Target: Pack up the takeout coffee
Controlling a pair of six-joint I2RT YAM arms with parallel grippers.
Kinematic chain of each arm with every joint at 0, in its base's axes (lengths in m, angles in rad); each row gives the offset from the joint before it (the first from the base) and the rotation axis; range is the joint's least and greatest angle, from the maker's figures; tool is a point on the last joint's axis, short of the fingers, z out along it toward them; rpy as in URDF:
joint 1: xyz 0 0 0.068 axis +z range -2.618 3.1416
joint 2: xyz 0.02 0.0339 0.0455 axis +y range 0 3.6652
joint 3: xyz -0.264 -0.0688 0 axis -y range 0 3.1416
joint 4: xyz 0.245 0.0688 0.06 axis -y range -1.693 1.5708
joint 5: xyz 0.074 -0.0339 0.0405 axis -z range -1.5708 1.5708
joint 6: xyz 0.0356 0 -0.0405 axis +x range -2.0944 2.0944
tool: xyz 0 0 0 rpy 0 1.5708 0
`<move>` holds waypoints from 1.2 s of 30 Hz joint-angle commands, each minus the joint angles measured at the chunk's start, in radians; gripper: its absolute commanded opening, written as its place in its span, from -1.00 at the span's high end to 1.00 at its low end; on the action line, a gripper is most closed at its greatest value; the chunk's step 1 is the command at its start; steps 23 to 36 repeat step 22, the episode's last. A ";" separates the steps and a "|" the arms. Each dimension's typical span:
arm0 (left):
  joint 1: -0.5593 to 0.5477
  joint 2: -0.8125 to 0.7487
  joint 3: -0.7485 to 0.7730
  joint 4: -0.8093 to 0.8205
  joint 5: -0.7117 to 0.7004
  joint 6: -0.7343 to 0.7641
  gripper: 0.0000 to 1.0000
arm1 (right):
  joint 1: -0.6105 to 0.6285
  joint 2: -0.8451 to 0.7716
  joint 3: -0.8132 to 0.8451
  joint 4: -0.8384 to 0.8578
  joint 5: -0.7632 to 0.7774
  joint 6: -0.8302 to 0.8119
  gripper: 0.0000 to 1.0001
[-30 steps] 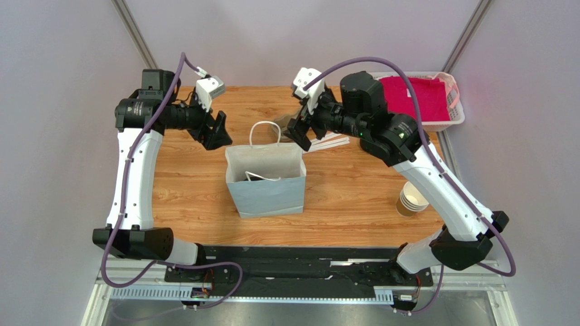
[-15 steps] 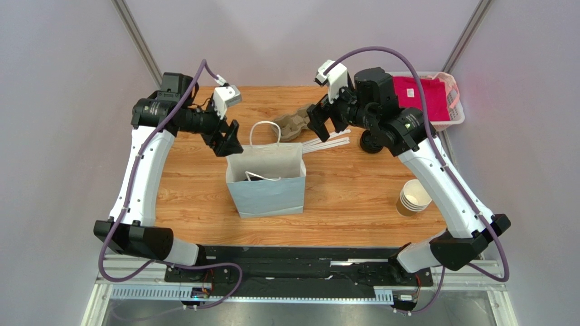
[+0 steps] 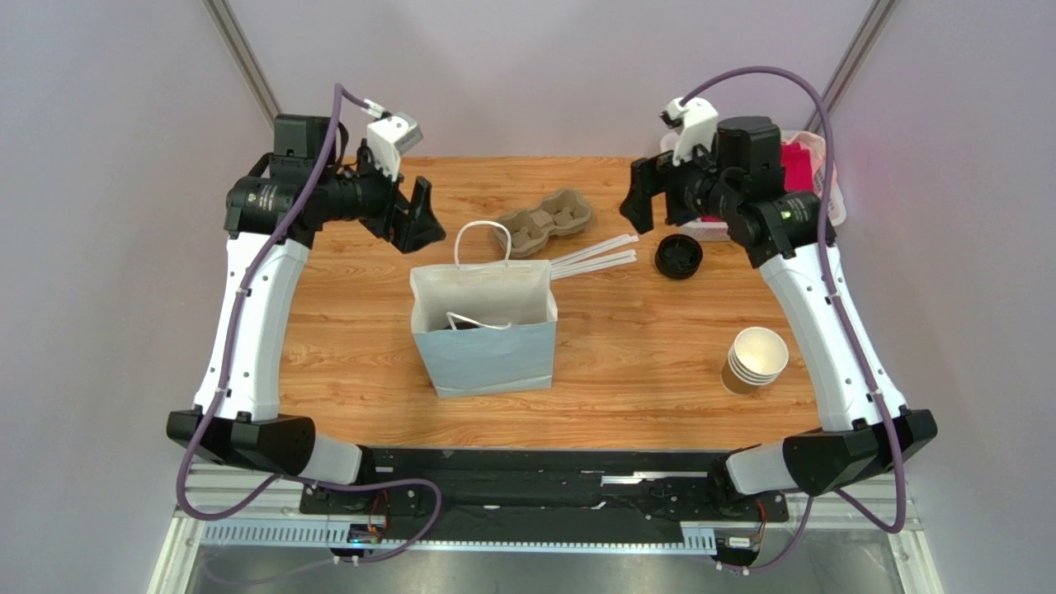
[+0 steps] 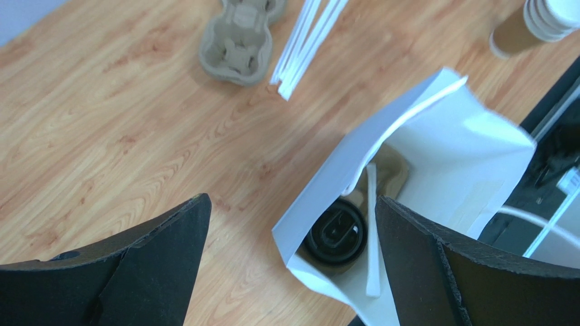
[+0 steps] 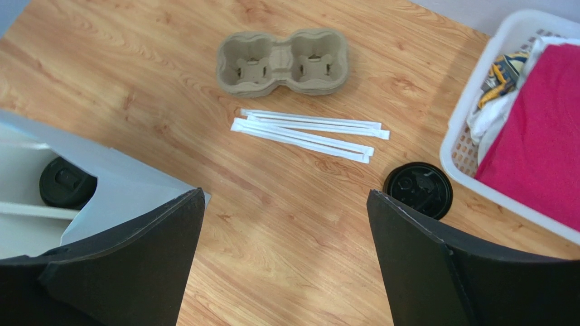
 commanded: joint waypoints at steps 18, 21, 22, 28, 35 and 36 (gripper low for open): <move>0.053 -0.227 -0.140 0.123 -0.180 -0.238 -0.98 | -0.306 -0.313 -0.380 0.061 -0.121 0.134 -1.00; 0.068 -0.230 -0.132 0.121 -0.181 -0.239 -0.98 | -0.303 -0.308 -0.367 0.065 -0.122 0.132 -1.00; 0.076 -0.230 -0.131 0.123 -0.183 -0.240 -0.98 | -0.308 -0.301 -0.360 0.067 -0.121 0.131 -1.00; 0.076 -0.230 -0.131 0.123 -0.183 -0.240 -0.98 | -0.308 -0.301 -0.360 0.067 -0.121 0.131 -1.00; 0.076 -0.230 -0.131 0.123 -0.183 -0.240 -0.98 | -0.308 -0.301 -0.360 0.067 -0.121 0.131 -1.00; 0.076 -0.230 -0.131 0.123 -0.183 -0.240 -0.98 | -0.308 -0.301 -0.360 0.067 -0.121 0.131 -1.00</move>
